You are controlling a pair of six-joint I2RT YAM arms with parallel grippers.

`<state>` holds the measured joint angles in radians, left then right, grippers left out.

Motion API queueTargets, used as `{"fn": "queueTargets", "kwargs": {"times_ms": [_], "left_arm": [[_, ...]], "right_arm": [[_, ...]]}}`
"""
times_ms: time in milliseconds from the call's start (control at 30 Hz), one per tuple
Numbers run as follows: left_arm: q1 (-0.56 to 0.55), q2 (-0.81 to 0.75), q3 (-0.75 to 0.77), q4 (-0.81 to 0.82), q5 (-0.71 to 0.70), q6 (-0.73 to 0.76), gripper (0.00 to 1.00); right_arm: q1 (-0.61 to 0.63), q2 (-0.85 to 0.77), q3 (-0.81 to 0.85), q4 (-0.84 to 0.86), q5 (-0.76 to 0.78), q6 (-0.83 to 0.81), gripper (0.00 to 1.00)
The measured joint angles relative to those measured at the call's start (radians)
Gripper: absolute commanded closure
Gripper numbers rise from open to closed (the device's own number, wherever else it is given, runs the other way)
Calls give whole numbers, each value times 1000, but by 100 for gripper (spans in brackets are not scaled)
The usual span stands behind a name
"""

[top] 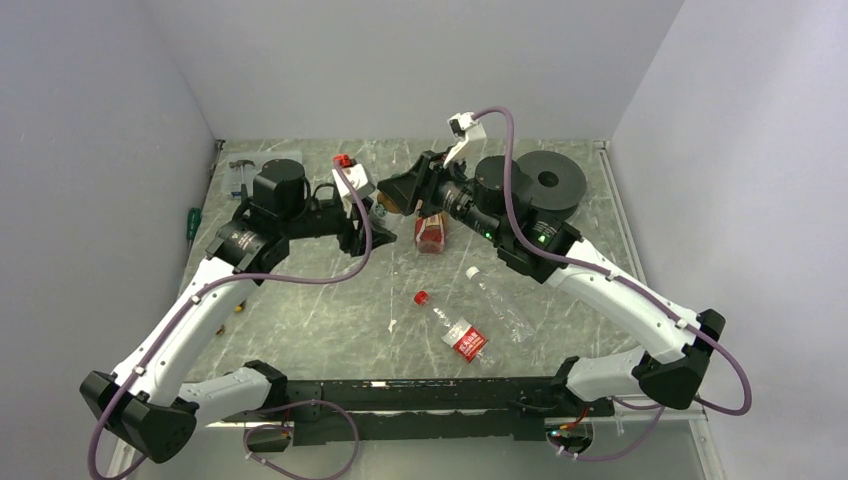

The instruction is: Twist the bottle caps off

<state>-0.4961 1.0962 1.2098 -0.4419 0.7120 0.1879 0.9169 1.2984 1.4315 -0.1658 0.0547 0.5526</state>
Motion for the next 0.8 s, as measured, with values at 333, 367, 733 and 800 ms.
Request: {"fn": "queueTargets", "kwargs": {"times_ms": [333,367,733,800], "left_arm": [[-3,-61,-62,76,-29,-117,1],[-3,-71,-72,79,-28,-122,1],[-3,-95,-183,93,-66,-117,13],[-3,-85,-185,97,-93,-116,21]], "right_arm": [[48,24,9,-35,77,-85,100],[55,28,11,-40,87,-100,100],[114,104,105,-79,181,-169,100],[121,116,124,-79,200,-168,100]]}}
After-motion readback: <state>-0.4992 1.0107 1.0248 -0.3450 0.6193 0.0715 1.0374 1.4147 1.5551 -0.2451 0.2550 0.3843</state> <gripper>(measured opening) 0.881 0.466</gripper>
